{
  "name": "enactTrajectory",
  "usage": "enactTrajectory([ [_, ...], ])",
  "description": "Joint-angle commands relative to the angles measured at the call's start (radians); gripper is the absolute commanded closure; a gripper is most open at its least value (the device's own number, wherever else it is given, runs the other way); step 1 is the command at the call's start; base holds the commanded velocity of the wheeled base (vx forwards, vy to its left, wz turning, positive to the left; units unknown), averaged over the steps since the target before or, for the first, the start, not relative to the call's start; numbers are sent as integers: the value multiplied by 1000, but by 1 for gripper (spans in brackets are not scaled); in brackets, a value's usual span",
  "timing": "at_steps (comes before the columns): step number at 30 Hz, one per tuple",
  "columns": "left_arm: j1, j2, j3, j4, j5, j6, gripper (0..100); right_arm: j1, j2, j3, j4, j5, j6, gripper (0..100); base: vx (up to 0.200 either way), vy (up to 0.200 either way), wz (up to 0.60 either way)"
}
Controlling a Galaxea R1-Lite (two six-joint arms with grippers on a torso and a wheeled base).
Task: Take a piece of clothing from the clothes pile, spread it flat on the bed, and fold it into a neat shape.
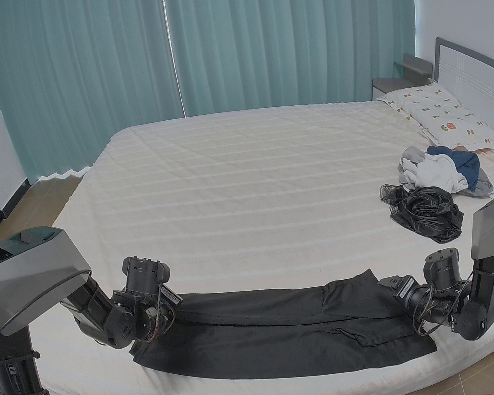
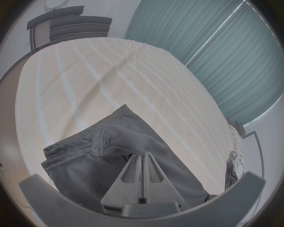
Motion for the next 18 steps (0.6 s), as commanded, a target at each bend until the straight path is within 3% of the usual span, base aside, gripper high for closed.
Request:
enactTrajectory([
  [1, 2, 1, 4, -2, 0, 0, 100, 28, 26, 8, 2, -1, 2, 0, 0, 0, 0],
  [18, 2, 1, 5, -2, 0, 0, 100, 60, -36, 60, 22, -1, 5, 0, 0, 0, 0],
])
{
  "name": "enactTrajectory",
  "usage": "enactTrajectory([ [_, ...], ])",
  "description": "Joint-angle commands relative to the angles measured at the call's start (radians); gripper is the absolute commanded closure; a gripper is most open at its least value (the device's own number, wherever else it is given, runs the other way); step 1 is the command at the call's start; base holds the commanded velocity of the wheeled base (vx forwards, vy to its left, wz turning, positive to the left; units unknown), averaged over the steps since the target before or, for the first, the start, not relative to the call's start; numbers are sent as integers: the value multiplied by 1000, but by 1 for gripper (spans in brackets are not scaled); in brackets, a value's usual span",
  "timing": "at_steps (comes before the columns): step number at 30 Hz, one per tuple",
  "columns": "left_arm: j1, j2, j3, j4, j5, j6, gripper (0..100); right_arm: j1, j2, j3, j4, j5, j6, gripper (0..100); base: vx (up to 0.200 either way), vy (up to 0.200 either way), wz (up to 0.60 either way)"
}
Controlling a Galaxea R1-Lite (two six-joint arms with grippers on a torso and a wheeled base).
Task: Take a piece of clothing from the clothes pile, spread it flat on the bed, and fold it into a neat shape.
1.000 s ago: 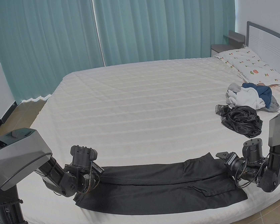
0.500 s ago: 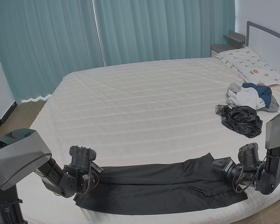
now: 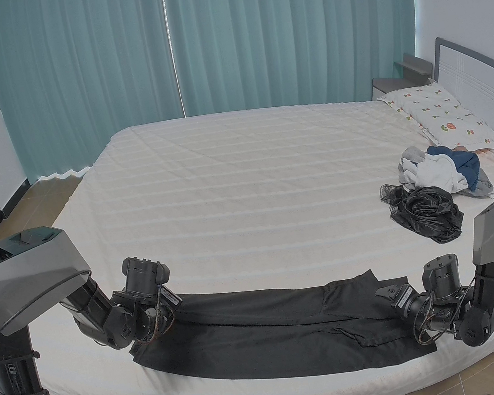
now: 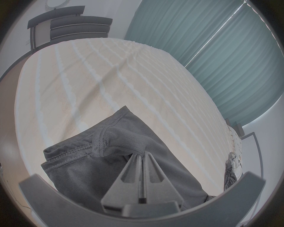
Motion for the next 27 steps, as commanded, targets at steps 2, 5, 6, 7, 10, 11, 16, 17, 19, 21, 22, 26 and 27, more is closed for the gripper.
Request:
enactTrajectory([
  [2, 0, 1, 0, 0, 1, 0, 100, 18, -4, 13, 0, 2, 2, 0, 0, 0, 0],
  [5, 0, 1, -1, 0, 1, 0, 100, 24, 10, 13, -2, 2, 4, 0, 0, 0, 0],
  [6, 0, 1, -1, 0, 1, 0, 100, 29, 21, 12, -2, 2, 5, 0, 0, 0, 0],
  [7, 0, 1, 0, 0, 1, 0, 100, 29, 25, 10, -2, 2, 5, 0, 0, 0, 0],
  [10, 1, 1, 0, 0, 1, 0, 100, 35, 91, -8, -19, -1, 20, 0, 0, 0, 0],
  [11, 1, 1, 0, 0, 1, 0, 100, 33, 101, -19, -22, -6, 22, 0, 0, 0, 0],
  [16, 1, 1, 0, 0, -1, 0, 100, 12, 99, -44, -25, -12, 25, 0, 0, 0, 0],
  [17, 1, 1, 0, 0, -1, 0, 100, 3, 96, -51, -25, -12, 25, 0, 0, 0, 0],
  [19, 1, 1, 0, 0, -1, -2, 100, -5, 96, -58, -25, -12, 25, 0, 0, 0, 0],
  [21, 1, 1, 0, 0, -1, -2, 100, -13, 94, -62, -25, -14, 25, 0, 0, 0, 0],
  [22, 1, 1, 0, 0, 1, -2, 100, -17, 91, -64, -25, -15, 25, 0, 0, 0, 0],
  [26, 3, 1, 0, 0, -1, 0, 100, -19, 79, -64, -23, -20, 23, 0, 0, 0, 0],
  [27, 3, 1, 0, 0, -1, 0, 100, -19, 81, -64, -23, -20, 23, 0, 0, 0, 0],
])
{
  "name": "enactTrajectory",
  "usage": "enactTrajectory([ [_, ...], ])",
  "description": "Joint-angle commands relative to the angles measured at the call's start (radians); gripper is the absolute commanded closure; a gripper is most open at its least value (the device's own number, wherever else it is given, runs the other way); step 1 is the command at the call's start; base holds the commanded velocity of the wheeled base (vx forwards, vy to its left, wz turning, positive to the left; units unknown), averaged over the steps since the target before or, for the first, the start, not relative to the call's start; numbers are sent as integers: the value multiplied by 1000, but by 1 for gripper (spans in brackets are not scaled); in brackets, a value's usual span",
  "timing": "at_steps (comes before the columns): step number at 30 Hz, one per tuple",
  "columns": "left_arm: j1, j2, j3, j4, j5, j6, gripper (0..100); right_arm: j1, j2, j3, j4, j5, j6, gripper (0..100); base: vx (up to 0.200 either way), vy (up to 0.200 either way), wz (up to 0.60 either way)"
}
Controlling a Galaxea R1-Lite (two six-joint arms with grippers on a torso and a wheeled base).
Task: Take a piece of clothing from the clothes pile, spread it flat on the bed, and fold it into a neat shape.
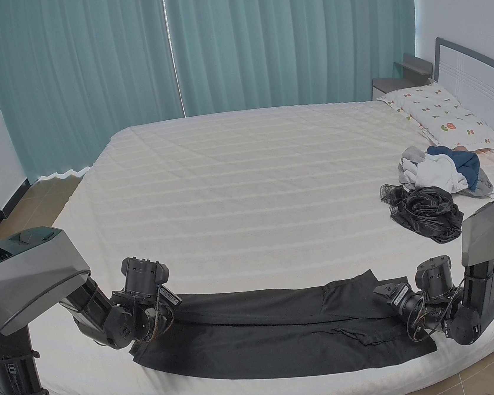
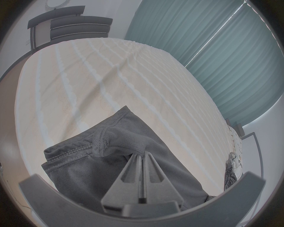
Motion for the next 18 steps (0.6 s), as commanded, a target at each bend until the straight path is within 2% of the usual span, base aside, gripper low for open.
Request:
enactTrajectory([
  [1, 0, 1, -2, -1, 0, 0, 100, -2, 1, -3, 0, 0, 0, 0, 0, 0, 0],
  [2, 0, -1, -2, -1, 0, 0, 100, -2, 3, -5, 0, 0, 0, 100, 0, 0, 0],
  [18, 2, -28, 0, -7, 1, 8, 100, -10, -63, 2, 11, -1, -2, 100, 0, 0, 0],
])
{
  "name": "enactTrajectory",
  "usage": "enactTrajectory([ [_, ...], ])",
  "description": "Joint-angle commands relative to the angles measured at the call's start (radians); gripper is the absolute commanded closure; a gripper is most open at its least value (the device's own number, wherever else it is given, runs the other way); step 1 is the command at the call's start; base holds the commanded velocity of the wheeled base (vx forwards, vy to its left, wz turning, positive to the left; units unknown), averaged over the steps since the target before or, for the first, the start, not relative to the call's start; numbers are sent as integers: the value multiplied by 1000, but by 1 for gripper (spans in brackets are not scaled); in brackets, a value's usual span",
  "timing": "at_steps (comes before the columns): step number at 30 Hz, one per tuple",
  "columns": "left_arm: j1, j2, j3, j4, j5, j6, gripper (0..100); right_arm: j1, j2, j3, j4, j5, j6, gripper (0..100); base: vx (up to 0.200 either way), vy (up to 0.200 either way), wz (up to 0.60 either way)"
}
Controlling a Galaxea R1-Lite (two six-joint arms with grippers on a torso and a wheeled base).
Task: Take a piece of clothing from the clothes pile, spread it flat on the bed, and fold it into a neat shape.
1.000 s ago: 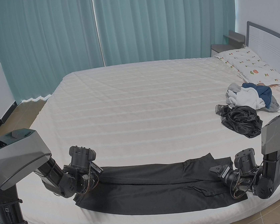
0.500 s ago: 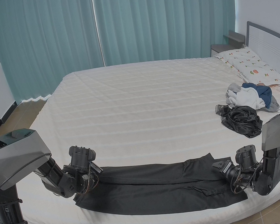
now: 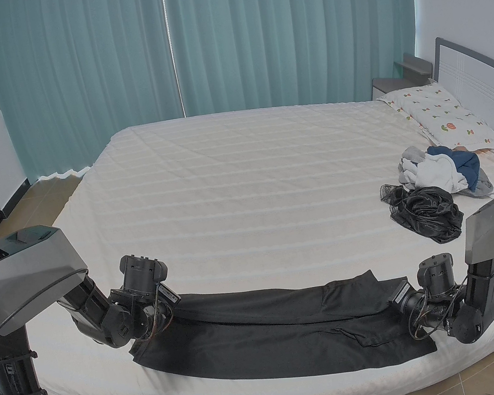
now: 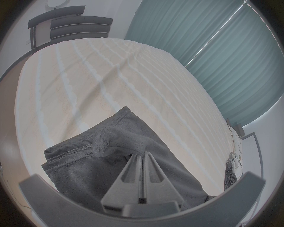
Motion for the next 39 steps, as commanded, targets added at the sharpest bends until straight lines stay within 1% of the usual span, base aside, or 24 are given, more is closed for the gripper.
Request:
enactTrajectory([
  [1, 2, -18, 1, -6, 1, 3, 100, -9, -39, -3, -1, 0, 0, 100, 0, 0, 0],
  [4, 18, -32, 1, -6, 1, 14, 100, -27, -76, -4, -3, 2, 0, 100, 0, 0, 0],
  [5, 29, -44, 1, -6, 0, 52, 100, -50, -98, -12, -4, 2, -2, 100, 0, 0, 0],
  [7, 29, -46, 0, -7, 0, 89, 100, -58, -107, -17, -6, 5, -5, 100, 0, 0, 0],
  [8, 29, -46, 0, -7, 0, 89, 100, -58, -107, -17, -6, 5, -5, 100, 0, 0, 0],
  [11, 40, -38, -39, -9, 0, 187, 100, -73, -108, -61, 2, 6, -9, 100, 0, 0, 0],
  [16, 46, -35, -97, -12, 1, 281, 100, -85, -108, -124, 0, 9, -9, 100, 0, 0, 0],
  [21, 51, -14, -168, -13, 3, 338, 100, -105, -107, -213, 2, 8, -9, 100, 0, 0, 0],
  [24, 51, -1, -178, -16, 14, 341, 100, -107, -107, -216, -6, 6, -9, 100, 0, 0, 0],
  [28, 52, 16, -166, -76, 21, 345, 100, -110, -104, -210, -14, 6, -9, 100, 0, 0, 0],
  [31, 55, 28, -155, -111, 21, 376, 100, -112, -102, -204, -12, 8, -9, 100, 0, 0, 0],
  [32, 57, 39, -137, -128, 21, 404, 100, -113, -101, -201, -12, 8, -11, 100, 0, 0, 0],
  [33, 57, 39, -137, -128, 21, 404, 100, -113, -101, -201, -12, 8, -11, 100, 0, 0, 0],
  [34, 57, 42, -108, -151, 21, 423, 100, -113, -102, -193, -12, 9, -15, 100, 0, 0, 0],
  [36, 55, 40, -82, -179, 20, 434, 100, -116, -104, -187, -12, 9, -28, 100, 0, 0, 0],
  [38, 55, 40, -82, -179, 20, 434, 100, -116, -104, -187, -12, 9, -28, 100, 0, 0, 0],
  [39, 55, 42, -51, -240, 20, 485, 100, -121, -108, -181, -14, 11, -44, 100, 0, 0, 0],
])
